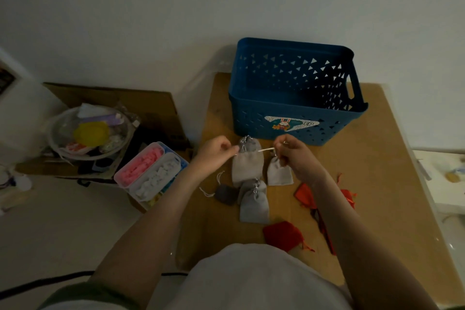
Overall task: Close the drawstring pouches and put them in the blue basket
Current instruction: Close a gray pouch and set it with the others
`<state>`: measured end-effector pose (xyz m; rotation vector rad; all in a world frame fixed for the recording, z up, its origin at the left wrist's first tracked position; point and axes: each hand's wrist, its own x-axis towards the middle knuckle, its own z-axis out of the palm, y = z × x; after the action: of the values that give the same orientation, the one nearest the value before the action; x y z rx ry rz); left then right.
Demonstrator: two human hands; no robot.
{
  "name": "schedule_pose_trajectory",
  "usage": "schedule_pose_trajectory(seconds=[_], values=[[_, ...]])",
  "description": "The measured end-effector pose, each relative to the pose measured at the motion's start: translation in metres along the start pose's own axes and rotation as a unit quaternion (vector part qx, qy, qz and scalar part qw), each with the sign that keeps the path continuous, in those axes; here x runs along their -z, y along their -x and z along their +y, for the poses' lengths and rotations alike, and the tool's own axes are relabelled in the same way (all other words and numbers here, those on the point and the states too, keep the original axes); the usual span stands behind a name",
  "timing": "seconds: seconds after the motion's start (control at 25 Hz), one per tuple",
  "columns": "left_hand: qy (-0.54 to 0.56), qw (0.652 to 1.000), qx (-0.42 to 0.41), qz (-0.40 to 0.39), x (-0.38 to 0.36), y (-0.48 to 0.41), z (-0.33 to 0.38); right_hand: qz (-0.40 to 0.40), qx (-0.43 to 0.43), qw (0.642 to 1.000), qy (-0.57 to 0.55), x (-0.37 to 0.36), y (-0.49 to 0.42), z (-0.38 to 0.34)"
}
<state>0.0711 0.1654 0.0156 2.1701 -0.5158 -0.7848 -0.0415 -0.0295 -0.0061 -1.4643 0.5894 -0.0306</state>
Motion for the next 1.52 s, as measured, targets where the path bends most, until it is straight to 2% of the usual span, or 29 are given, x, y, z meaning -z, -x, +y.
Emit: schedule_pose_trajectory(seconds=[0.12,0.2,0.28,0.36,0.4,0.48,0.56,0.64,0.72,0.8,0.92,1.0,1.16,1.24,1.4,1.52], values=[[-0.002,0.999,0.016,-0.032,0.002,0.002,-0.008,0.078,-0.025,0.997,0.012,0.016,-0.001,0.003],[-0.03,0.997,0.022,-0.072,0.003,0.004,-0.01,0.08,-0.045,0.995,0.031,0.017,-0.002,0.002],[-0.011,0.995,0.041,-0.092,0.009,0.005,-0.012,0.077,-0.063,0.994,0.036,0.017,-0.003,0.0],[0.081,0.991,0.06,-0.089,0.016,0.006,-0.017,0.078,-0.065,0.994,0.037,0.021,-0.001,-0.003],[0.169,0.98,0.069,-0.081,0.017,0.006,-0.019,0.072,-0.061,0.995,0.039,0.023,0.0,-0.004],[0.381,0.918,0.077,-0.083,0.017,0.005,-0.017,0.046,-0.056,0.996,0.046,0.024,0.002,-0.004],[0.52,0.845,0.066,-0.106,0.014,0.004,-0.011,0.019,-0.049,0.997,0.057,0.021,0.004,-0.004],[0.58,0.804,0.061,-0.119,0.01,0.004,-0.006,-0.001,-0.033,0.997,0.068,0.016,0.005,-0.009],[0.598,0.789,0.054,-0.133,0.008,0.005,-0.004,-0.028,-0.004,0.997,0.069,0.011,0.009,-0.025],[0.571,0.807,0.043,-0.141,0.004,0.007,-0.001,-0.073,0.036,0.992,0.098,0.003,0.014,-0.044],[0.459,0.88,0.048,-0.11,-0.007,0.005,0.009,-0.123,0.084,0.971,0.189,-0.015,0.019,-0.063],[0.409,0.905,0.068,-0.095,-0.015,0.005,0.015,-0.125,0.1,0.967,0.198,-0.026,0.019,-0.064],[0.357,0.924,0.1,-0.096,-0.023,0.01,0.026,-0.116,0.134,0.96,0.216,-0.035,0.016,-0.063],[0.332,0.931,0.087,-0.122,-0.024,0.015,0.032,-0.1,0.149,0.956,0.233,-0.037,0.015,-0.064],[0.285,0.936,0.043,-0.201,-0.023,0.024,0.042,-0.075,0.124,0.96,0.24,-0.037,0.011,-0.061],[0.275,0.942,0.046,-0.188,-0.024,0.026,0.045,-0.065,0.103,0.979,0.165,-0.033,0.012,-0.053]])
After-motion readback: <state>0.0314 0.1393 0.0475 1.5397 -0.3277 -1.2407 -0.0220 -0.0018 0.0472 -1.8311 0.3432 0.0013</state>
